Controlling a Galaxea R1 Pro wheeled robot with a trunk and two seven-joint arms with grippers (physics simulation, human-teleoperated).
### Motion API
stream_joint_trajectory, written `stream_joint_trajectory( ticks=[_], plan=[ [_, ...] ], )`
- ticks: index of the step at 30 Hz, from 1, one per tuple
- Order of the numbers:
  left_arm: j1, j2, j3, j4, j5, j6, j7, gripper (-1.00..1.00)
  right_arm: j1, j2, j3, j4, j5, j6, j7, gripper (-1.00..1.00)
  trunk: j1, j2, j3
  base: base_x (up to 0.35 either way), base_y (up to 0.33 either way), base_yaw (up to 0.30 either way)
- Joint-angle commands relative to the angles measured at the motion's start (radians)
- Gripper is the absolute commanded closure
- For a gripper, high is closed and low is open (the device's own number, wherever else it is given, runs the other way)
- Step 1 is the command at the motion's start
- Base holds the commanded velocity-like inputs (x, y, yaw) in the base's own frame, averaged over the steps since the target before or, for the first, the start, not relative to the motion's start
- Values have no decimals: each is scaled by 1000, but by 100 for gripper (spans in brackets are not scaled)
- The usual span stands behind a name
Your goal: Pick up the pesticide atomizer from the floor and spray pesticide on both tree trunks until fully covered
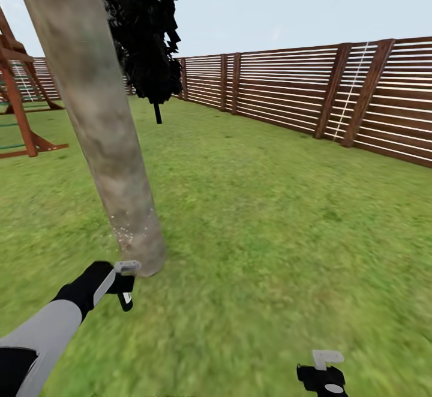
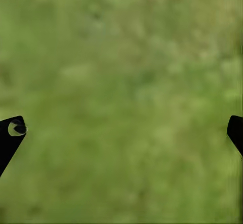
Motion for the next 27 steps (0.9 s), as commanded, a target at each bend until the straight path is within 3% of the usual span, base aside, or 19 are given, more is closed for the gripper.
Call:
stream_joint_trajectory(
  ticks=[1,7,27],
  plan=[
    [3,2,-5,0,6,4,1,100,-1,0,-8,2,9,-5,-2,-100,0,0,-1,28,-268,275],
    [10,-1,-3,6,6,-15,27,100,-1,0,-8,2,9,-5,-2,-100,0,0,-1,51,-100,256],
    [21,2,4,38,5,-51,30,100,-1,-3,-8,2,9,-5,-3,-100,0,0,-1,126,-243,20]
  ],
)
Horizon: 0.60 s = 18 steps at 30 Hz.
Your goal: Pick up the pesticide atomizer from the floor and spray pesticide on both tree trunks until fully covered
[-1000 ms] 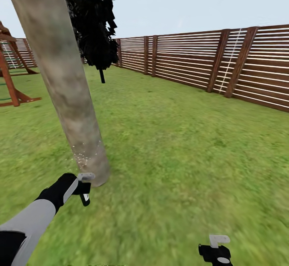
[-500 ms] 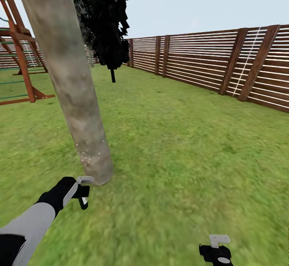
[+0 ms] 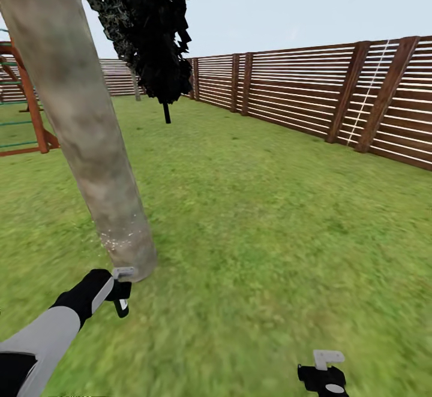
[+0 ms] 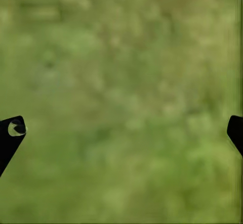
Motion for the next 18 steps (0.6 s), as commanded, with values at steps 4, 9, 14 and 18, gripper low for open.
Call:
stream_joint_trajectory(
  ticks=[4,9,14,18],
  plan=[
    [0,1,-6,-2,6,4,16,100,-1,0,-8,1,9,-5,-2,-100,0,0,-1,88,-265,257],
    [0,4,-5,-1,5,4,28,100,-1,0,-8,2,9,-5,-2,-100,0,0,-1,88,-266,275],
    [0,4,-5,-2,6,4,28,100,-1,0,-8,2,9,-5,-2,-100,0,0,-1,106,-265,276],
    [0,3,-5,-3,8,2,28,100,-1,0,-8,2,9,-5,-2,-100,0,0,-1,157,-259,115]
  ],
)
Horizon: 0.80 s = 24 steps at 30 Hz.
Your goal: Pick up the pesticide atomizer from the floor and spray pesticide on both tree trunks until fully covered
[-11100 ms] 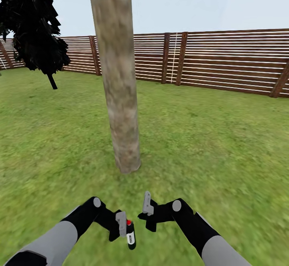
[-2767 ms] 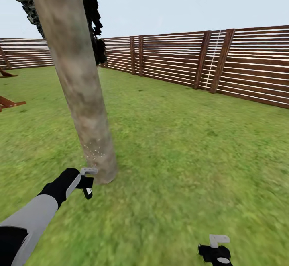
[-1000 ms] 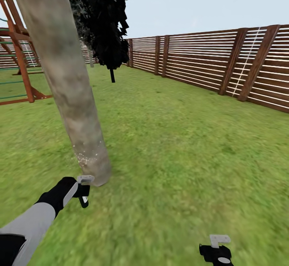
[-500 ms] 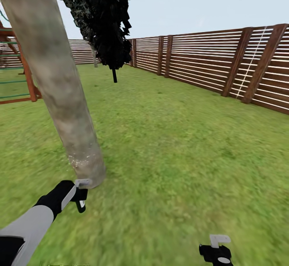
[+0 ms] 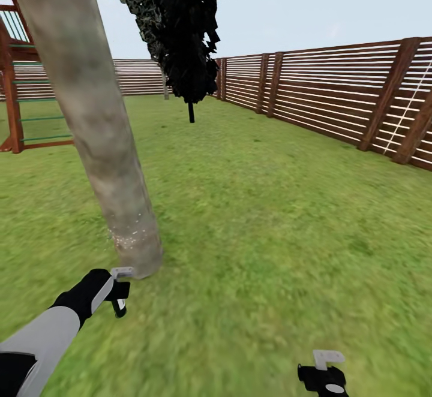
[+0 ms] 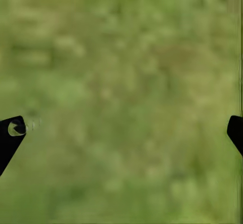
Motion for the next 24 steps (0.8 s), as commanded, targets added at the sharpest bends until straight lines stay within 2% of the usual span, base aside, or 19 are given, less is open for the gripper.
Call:
stream_joint_trajectory(
  ticks=[1,9,13,19,21,22,24],
  plan=[
    [-1,1,-7,-1,8,4,3,100,-1,0,-8,2,9,-5,-2,-100,0,0,-1,163,-255,16],
    [-1,1,-6,-1,8,4,3,100,-1,0,-8,2,9,-5,-2,-100,0,0,-1,103,-261,29],
    [-1,2,37,-6,7,3,3,100,-1,0,-8,2,9,-5,-3,-100,0,0,-1,-167,-209,248],
    [-22,-10,39,-26,5,17,1,100,-1,0,-8,2,9,-5,-3,-100,0,0,-1,-74,-18,276],
    [-69,-14,39,-58,0,52,0,100,-1,1,-8,2,9,-5,-2,-100,0,0,-1,-3,-1,276],
    [-114,-14,39,-75,-1,117,0,100,-1,1,-8,2,9,-5,-2,-100,0,0,-1,-1,0,275],
    [-160,-12,38,-93,-3,165,-1,100,-1,2,-8,2,9,-5,-1,-100,0,0,-1,0,0,148]
  ],
)
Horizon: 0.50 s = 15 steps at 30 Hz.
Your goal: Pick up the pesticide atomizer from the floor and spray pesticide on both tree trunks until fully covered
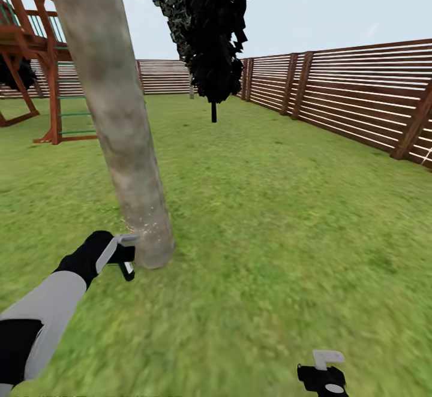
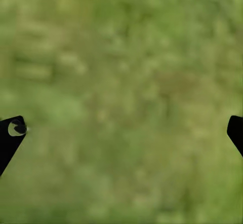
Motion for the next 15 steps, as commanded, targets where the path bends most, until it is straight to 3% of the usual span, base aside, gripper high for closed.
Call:
stream_joint_trajectory(
  ticks=[1,3,7,15],
  plan=[
    [-13,3,-8,-4,8,11,3,100,-1,0,-8,2,9,-5,-2,-100,0,0,-1,0,0,64],
    [-47,7,-8,-10,7,21,2,100,-1,-1,-8,2,9,-5,-2,-100,0,0,-1,0,0,21],
    [-50,12,-8,-11,7,22,2,100,-1,-1,-8,2,9,-5,-2,-100,0,0,-1,0,0,2],
    [-39,28,-6,-10,4,22,2,100,-1,-1,-8,2,9,-5,-2,-100,0,0,-1,62,-235,0]
  ],
)
